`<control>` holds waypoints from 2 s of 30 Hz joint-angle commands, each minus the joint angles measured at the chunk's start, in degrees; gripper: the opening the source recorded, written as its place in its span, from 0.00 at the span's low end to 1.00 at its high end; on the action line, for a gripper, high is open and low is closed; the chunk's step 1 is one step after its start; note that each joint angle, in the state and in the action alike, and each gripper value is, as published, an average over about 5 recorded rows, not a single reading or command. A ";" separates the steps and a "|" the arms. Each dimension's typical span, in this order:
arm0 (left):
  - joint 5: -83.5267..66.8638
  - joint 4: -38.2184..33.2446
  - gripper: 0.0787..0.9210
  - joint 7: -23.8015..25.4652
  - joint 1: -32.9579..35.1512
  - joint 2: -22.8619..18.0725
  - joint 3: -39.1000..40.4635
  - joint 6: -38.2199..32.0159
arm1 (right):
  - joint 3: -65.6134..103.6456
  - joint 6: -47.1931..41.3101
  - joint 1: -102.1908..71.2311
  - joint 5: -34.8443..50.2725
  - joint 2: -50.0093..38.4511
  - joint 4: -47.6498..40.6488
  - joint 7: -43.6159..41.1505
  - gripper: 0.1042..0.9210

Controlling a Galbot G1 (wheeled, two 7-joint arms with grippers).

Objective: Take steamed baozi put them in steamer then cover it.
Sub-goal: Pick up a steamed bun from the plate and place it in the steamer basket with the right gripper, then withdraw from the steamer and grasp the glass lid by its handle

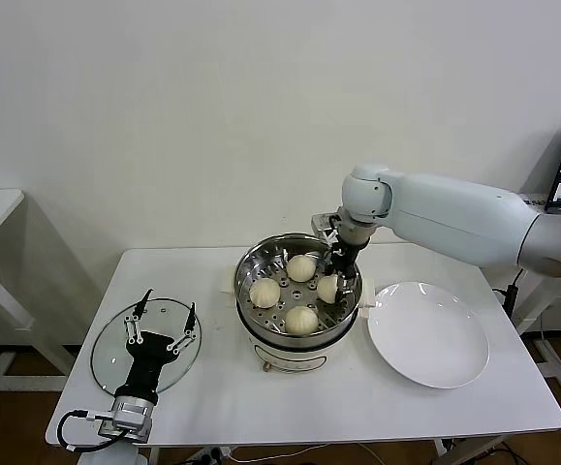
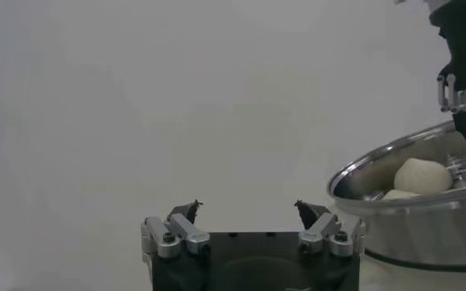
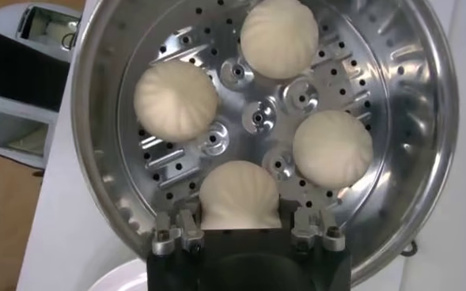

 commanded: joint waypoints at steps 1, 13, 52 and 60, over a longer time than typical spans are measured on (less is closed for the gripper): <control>-0.05 -0.07 0.88 0.03 0.02 0.01 -0.09 -0.08 | 0.20 0.08 -0.87 -1.43 0.03 -0.55 -0.17 0.67; -0.05 0.19 0.88 0.06 -0.19 -0.17 -0.06 -0.14 | 1.43 0.35 -2.55 -2.15 0.46 -1.06 0.48 0.74; 0.89 -0.23 0.88 -0.75 0.08 -0.46 -0.02 1.52 | 76.67 21.27 -55.22 19.49 -31.14 18.69 43.10 0.88; 0.75 0.58 0.88 -1.27 -0.94 -0.40 0.01 1.23 | 103.50 28.12 -87.36 18.60 -26.53 28.22 56.24 0.88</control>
